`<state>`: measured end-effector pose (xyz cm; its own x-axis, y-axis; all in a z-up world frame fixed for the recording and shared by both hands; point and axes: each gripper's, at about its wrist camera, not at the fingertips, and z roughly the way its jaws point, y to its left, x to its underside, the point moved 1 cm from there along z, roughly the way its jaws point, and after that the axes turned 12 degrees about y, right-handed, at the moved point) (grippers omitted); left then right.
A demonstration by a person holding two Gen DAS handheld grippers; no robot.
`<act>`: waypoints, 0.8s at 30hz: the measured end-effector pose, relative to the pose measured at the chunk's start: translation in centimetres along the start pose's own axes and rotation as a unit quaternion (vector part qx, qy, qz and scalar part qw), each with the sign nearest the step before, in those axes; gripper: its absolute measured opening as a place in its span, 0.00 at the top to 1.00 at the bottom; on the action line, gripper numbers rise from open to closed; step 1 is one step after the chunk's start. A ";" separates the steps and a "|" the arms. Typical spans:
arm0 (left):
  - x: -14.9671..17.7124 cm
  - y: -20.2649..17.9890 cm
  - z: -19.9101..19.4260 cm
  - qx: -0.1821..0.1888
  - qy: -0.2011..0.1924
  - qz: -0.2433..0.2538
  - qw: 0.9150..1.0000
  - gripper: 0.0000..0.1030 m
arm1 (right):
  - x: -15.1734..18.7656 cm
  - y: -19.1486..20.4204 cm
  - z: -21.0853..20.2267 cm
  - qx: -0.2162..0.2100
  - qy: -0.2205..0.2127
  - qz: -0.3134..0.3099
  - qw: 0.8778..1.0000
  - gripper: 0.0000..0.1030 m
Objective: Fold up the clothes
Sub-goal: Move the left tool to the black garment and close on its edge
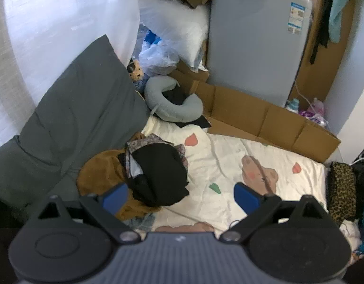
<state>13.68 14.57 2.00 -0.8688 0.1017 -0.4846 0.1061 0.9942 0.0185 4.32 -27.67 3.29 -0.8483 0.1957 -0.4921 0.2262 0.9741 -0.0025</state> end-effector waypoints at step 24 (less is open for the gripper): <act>-5.3 0.4 14.9 0.020 -0.028 -0.052 0.998 0.12 | -5.2 5.2 12.7 -0.031 -0.018 -0.136 0.990 0.01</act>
<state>25.52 13.92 -8.50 -0.8479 -0.0057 -0.5301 0.0368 0.9969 -0.0696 15.96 -25.09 -5.28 -0.8561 -0.0769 -0.5110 -0.0382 0.9956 -0.0858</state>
